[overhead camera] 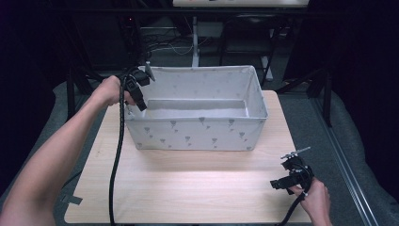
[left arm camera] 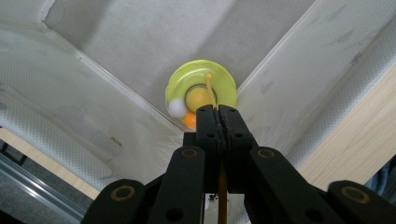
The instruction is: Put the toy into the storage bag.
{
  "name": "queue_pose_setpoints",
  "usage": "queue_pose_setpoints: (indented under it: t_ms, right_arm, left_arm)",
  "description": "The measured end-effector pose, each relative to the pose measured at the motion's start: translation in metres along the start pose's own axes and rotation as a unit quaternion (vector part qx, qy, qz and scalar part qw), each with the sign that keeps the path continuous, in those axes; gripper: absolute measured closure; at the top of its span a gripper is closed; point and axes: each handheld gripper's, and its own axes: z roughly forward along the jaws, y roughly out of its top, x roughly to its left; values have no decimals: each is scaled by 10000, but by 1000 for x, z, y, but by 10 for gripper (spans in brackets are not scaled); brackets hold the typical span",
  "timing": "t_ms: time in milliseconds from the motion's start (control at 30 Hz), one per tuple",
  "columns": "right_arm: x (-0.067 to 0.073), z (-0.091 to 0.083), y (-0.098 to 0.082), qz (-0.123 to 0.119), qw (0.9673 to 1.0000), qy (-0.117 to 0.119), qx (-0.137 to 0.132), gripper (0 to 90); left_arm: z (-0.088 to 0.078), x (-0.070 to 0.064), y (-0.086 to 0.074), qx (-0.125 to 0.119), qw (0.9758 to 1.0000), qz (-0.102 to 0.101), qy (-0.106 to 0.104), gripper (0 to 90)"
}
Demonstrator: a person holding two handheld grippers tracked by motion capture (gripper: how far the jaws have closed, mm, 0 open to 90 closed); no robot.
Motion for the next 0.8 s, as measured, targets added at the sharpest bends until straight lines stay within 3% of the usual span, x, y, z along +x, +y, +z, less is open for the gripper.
queue_pose_setpoints:
  t_ms: [333, 533, 700, 800]
  right_arm:
    - [1, 0, 0, 5, 10000, 45, -14, 60]
    - [1, 0, 0, 3, 10000, 38, -10, 59]
    - [0, 0, 0, 7, 10000, 42, -6, 59]
    - [0, -1, 0, -3, 10000, -15, -7, 59]
  left_arm:
    - [-4, 1, -9, 165, 9997, -91, 165, 878]
    - [2, 4, -11, 85, 9998, -192, 40, 864]
    - [-1, 7, -14, -181, 9985, -513, -17, 629]
    - [-8, 5, -15, -390, 9975, -582, 98, 448]
